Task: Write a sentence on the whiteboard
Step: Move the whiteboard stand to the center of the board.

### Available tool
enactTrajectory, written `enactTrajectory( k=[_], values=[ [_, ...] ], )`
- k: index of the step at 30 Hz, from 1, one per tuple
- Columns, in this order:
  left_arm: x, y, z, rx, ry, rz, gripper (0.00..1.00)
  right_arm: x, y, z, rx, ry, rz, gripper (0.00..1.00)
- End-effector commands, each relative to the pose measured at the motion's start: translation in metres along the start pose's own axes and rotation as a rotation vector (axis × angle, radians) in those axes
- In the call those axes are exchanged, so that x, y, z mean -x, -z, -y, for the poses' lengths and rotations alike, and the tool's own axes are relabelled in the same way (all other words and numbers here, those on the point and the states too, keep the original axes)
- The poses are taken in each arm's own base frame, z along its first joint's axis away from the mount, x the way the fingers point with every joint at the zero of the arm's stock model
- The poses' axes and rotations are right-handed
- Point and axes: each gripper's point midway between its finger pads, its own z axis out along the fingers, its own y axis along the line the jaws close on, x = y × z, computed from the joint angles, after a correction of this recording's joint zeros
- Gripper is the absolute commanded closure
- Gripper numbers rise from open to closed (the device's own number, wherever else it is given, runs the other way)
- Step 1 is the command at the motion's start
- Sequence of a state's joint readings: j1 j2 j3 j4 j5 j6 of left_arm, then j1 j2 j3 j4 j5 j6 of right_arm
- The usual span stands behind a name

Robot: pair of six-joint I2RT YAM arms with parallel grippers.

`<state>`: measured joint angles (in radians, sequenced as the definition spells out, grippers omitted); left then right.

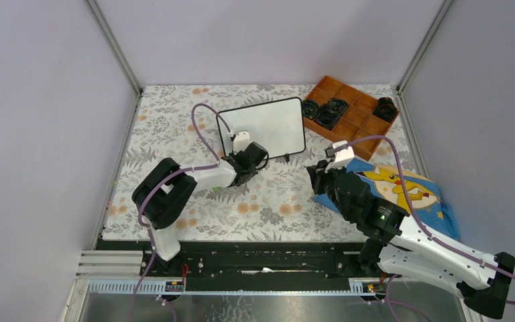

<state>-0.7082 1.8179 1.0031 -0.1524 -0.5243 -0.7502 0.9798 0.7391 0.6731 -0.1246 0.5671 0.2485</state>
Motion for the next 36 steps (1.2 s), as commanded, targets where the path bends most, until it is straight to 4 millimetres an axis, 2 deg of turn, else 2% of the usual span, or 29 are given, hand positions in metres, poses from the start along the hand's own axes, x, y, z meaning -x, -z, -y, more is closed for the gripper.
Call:
enactTrajectory(
  k=[1, 30, 36],
  values=[
    [-0.018, 0.016, 0.002, -0.025, -0.045, -0.017, 0.93, 0.010, 0.003, 0.001, -0.003, -0.041, 0.036, 1.00],
    [-0.058, 0.060, 0.009, -0.066, -0.017, -0.035, 0.96, 0.001, 0.003, -0.002, 0.011, -0.070, 0.007, 1.00],
    [-0.068, 0.068, 0.005, -0.067, -0.023, -0.045, 0.96, 0.001, 0.004, -0.001, 0.012, -0.077, 0.008, 1.00]
  ],
)
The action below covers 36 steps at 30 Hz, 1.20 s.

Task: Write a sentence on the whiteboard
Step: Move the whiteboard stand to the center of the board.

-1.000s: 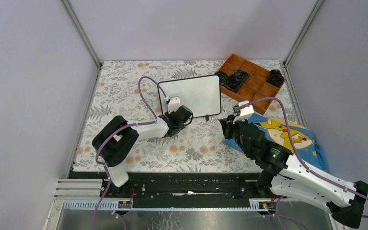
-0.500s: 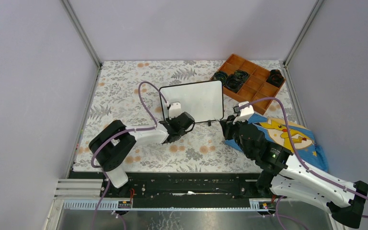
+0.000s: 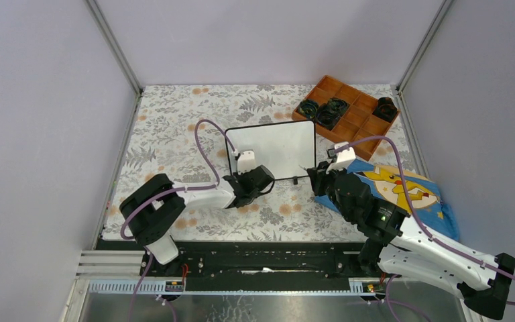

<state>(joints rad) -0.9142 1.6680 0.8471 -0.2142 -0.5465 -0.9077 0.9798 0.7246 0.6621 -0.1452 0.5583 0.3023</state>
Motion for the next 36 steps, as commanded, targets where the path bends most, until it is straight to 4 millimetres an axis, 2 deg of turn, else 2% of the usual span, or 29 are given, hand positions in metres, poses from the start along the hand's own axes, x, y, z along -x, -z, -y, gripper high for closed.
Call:
enactTrajectory(
  k=[1, 6, 10, 15, 18, 22, 26, 31, 36],
  values=[
    [-0.008, 0.010, -0.007, 0.014, 0.005, -0.002, 0.96, 0.007, 0.002, -0.001, 0.008, -0.033, 0.023, 1.00],
    [-0.015, 0.015, -0.006, 0.003, 0.000, -0.008, 0.96, 0.005, 0.003, 0.000, 0.007, -0.044, 0.020, 1.00],
    [-0.014, 0.018, -0.002, -0.007, -0.007, -0.003, 0.88, 0.004, 0.005, 0.001, 0.004, -0.055, 0.018, 1.00],
    [-0.009, 0.025, 0.004, -0.033, 0.003, -0.001, 0.73, 0.005, 0.007, 0.002, 0.006, -0.068, 0.018, 1.00],
    [-0.006, 0.031, 0.006, -0.058, 0.011, 0.000, 0.60, 0.006, 0.009, 0.003, 0.004, -0.073, 0.023, 1.00],
    [0.002, 0.043, 0.008, -0.093, 0.021, 0.016, 0.45, 0.004, 0.011, 0.003, 0.011, -0.077, 0.022, 1.00],
    [0.009, 0.058, 0.006, -0.122, 0.033, 0.025, 0.34, 0.005, 0.013, 0.001, 0.027, -0.082, 0.020, 1.00],
    [0.028, 0.084, 0.006, -0.196, 0.037, 0.068, 0.24, 0.006, 0.014, -0.002, 0.048, -0.082, 0.026, 1.00],
    [0.065, 0.113, 0.003, -0.269, -0.029, 0.199, 0.17, 0.011, 0.015, -0.006, 0.076, -0.089, 0.053, 1.00]
  ],
)
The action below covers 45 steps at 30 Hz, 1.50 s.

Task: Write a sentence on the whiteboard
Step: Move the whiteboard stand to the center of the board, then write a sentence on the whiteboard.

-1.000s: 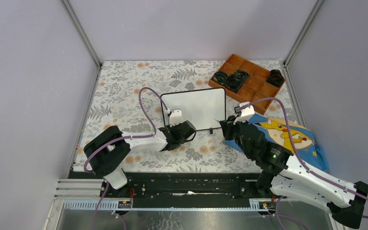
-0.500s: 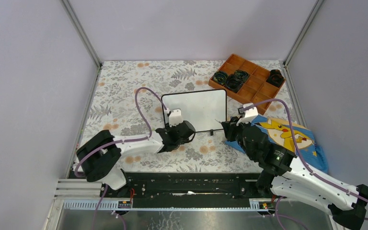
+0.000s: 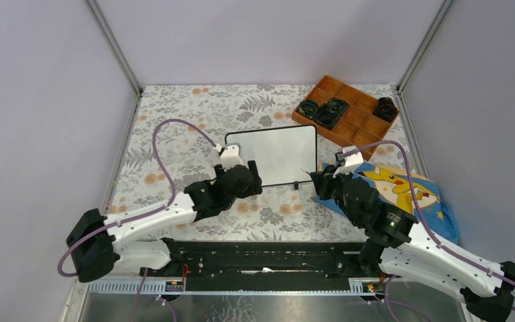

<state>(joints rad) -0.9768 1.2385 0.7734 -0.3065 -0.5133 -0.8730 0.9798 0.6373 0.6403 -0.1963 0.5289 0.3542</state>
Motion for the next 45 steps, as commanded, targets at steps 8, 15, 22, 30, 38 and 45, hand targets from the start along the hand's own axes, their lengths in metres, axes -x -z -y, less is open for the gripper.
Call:
enactTrajectory(
  k=[8, 15, 22, 30, 38, 45],
  values=[
    [0.053, 0.007, -0.025, -0.172, 0.043, 0.077, 0.15, 0.016, 0.003, -0.016, 0.091, -0.025, 0.060, 1.00],
    [0.084, 0.032, -0.019, -0.393, 0.078, 0.186, 0.15, 0.014, 0.006, -0.026, 0.159, -0.014, 0.058, 1.00],
    [0.124, 0.060, -0.023, -0.431, -0.050, 0.345, 0.11, 0.015, 0.000, -0.032, 0.178, 0.007, 0.062, 1.00],
    [0.150, 0.059, -0.031, -0.357, -0.111, 0.363, 0.08, 0.028, -0.017, -0.027, 0.074, -0.006, 0.096, 1.00],
    [0.147, 0.056, -0.031, -0.389, -0.044, 0.412, 0.08, 0.035, -0.029, -0.035, 0.082, 0.036, 0.124, 1.00],
    [0.150, 0.049, -0.070, -0.223, 0.043, 0.524, 0.11, 0.037, -0.032, -0.036, 0.079, -0.019, 0.151, 1.00]
  ],
)
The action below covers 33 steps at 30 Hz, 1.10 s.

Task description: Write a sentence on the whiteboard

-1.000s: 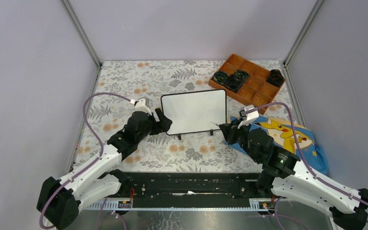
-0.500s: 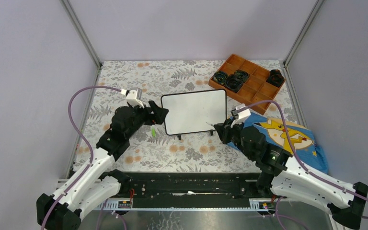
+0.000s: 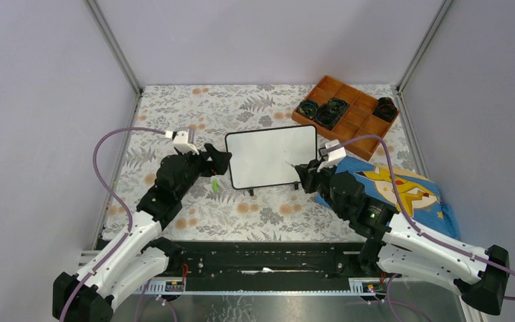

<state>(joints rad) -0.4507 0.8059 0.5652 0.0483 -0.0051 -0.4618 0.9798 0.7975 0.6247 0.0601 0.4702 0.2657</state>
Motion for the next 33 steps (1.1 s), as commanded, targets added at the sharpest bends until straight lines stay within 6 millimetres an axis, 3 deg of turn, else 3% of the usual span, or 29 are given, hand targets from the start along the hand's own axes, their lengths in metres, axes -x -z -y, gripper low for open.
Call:
enactTrajectory(
  k=[1, 4, 7, 12, 18, 24, 29, 33],
  values=[
    [0.025, 0.005, -0.031, 0.147, 0.026, 0.187, 0.11, 0.032, -0.002, -0.003, -0.010, -0.064, 0.109, 1.00],
    [0.025, 0.011, -0.046, 0.222, 0.016, 0.207, 0.10, 0.032, 0.000, -0.002, -0.014, -0.062, 0.109, 1.00],
    [0.028, 0.011, -0.035, 0.164, 0.025, 0.172, 0.08, 0.032, 0.001, -0.001, -0.010, -0.063, 0.113, 1.00],
    [0.033, 0.003, -0.038, 0.109, 0.143, 0.059, 0.08, 0.031, 0.002, -0.005, 0.012, -0.066, 0.111, 1.00],
    [0.042, -0.009, -0.023, -0.073, 0.241, 0.041, 0.07, 0.030, 0.004, -0.005, 0.022, -0.062, 0.104, 1.00],
    [0.036, -0.019, -0.022, -0.211, 0.321, 0.016, 0.06, 0.027, 0.009, -0.005, 0.033, -0.053, 0.090, 1.00],
    [0.032, -0.022, -0.008, -0.339, 0.319, -0.012, 0.06, 0.028, 0.012, -0.005, 0.043, -0.053, 0.089, 1.00],
    [0.037, -0.024, -0.006, -0.346, 0.313, -0.016, 0.01, 0.027, 0.012, -0.005, 0.042, -0.062, 0.088, 1.00]
  ],
)
